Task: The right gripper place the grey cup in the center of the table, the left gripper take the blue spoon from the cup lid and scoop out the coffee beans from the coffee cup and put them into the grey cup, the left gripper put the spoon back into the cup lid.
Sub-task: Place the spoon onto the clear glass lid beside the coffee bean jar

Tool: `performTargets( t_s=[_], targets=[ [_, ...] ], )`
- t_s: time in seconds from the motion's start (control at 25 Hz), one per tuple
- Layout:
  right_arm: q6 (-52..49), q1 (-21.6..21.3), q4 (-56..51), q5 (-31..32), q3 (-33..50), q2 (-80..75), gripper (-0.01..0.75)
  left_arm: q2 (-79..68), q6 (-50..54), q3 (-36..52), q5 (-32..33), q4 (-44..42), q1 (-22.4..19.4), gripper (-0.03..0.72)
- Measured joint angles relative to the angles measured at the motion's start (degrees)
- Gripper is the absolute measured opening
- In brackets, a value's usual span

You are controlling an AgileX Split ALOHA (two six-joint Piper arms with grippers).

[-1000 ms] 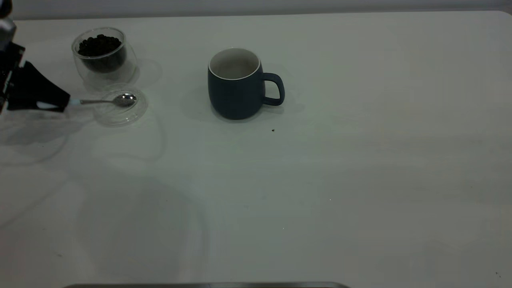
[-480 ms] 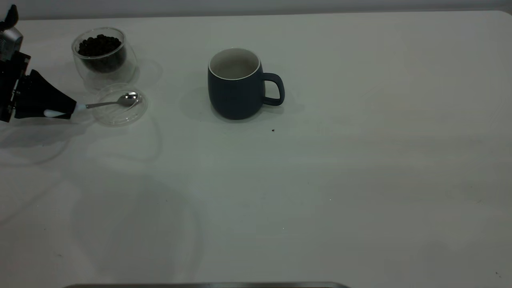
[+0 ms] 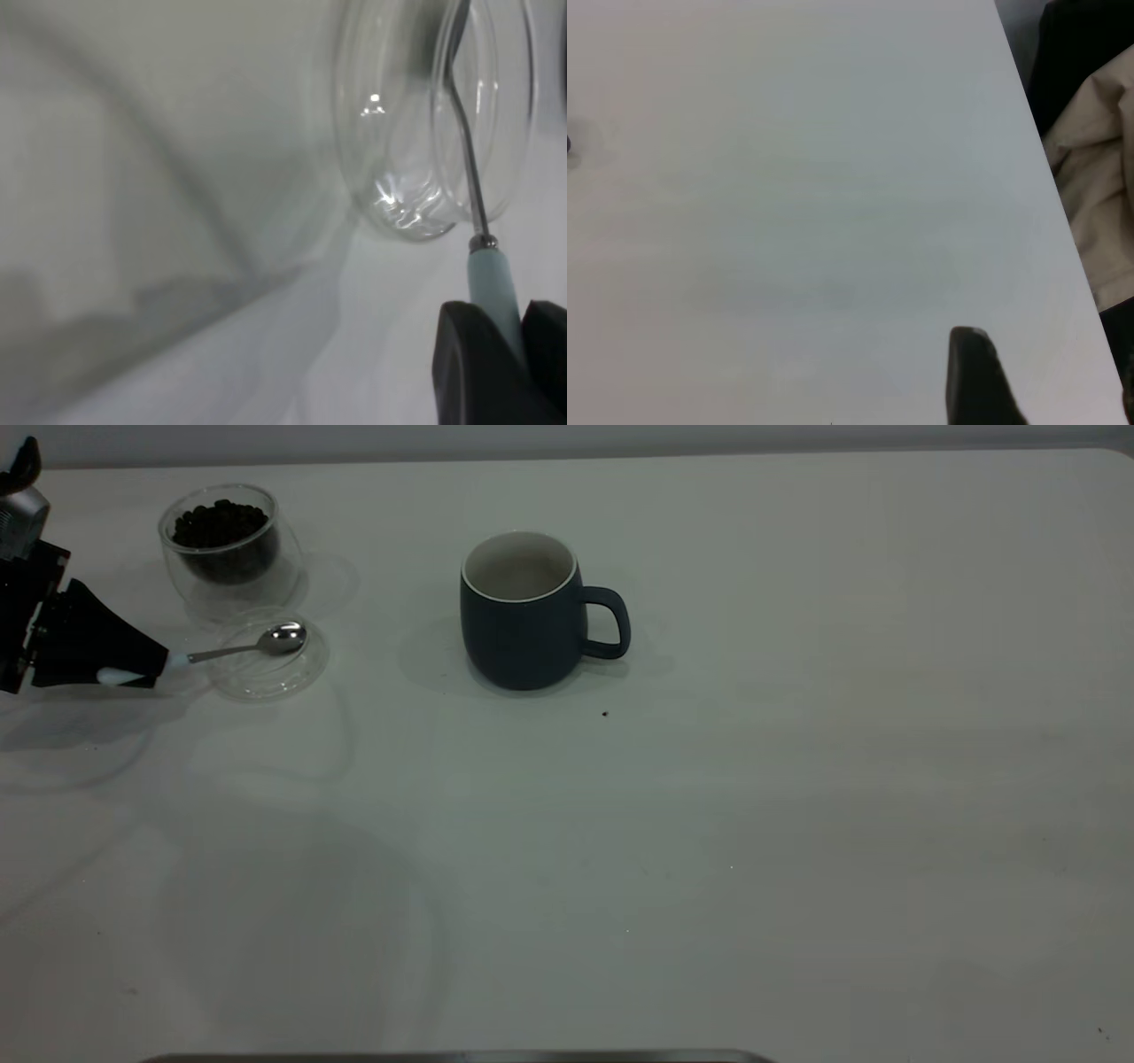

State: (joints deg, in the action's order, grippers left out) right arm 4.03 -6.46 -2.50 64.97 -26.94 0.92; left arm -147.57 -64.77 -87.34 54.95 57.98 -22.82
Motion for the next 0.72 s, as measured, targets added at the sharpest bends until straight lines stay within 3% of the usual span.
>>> performTargets(
  t_s=[0.44,0.72],
  targets=[
    [0.0,0.0,0.0,0.0,0.0,0.0,0.364,-0.5,0.4,0.0,-2.9,-0.2,0.0,0.342],
    [0.0,0.0,0.0,0.0,0.0,0.0,0.364,-0.4,0.4,-0.2,-2.9,-0.2,0.0,0.359]
  ],
)
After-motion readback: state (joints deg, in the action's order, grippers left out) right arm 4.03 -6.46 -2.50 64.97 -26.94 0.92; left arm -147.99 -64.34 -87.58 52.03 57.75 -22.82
